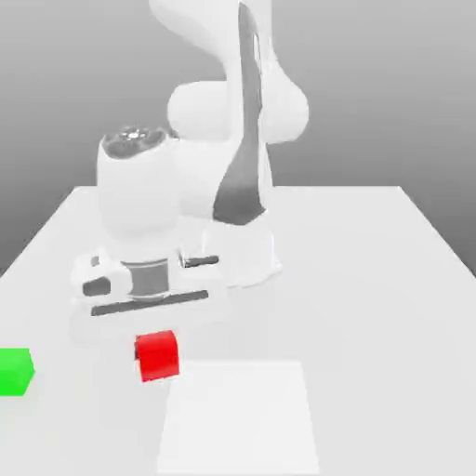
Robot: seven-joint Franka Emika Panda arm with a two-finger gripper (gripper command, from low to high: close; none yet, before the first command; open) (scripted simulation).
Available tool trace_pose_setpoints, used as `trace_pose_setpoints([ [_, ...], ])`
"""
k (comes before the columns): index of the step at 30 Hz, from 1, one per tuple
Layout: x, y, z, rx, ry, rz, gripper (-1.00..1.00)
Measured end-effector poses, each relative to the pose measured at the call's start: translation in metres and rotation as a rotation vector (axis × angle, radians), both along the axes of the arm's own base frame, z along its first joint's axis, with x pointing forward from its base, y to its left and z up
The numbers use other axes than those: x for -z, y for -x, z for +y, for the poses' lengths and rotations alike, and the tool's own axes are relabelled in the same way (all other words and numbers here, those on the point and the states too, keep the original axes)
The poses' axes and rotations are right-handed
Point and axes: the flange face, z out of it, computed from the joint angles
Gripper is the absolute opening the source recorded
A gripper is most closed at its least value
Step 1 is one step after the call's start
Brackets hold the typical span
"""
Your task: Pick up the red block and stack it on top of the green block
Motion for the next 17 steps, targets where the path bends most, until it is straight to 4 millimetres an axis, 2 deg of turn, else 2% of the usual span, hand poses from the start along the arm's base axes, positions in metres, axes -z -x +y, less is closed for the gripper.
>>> trace_pose_setpoints([
  [4, -0.010, 0.013, -0.078, 0.273, 0.000, 0.000, -1.00],
  [8, -0.022, 0.040, -0.153, 0.541, 0.000, -0.001, -1.00],
  [10, -0.012, 0.048, -0.172, 0.606, 0.000, -0.003, -1.00],
  [13, 0.023, 0.050, -0.178, 0.625, 0.000, -0.003, -1.00],
  [14, 0.033, 0.051, -0.178, 0.627, 0.001, -0.003, 1.00],
  [17, 0.033, 0.051, -0.178, 0.627, 0.000, -0.002, 1.00],
])
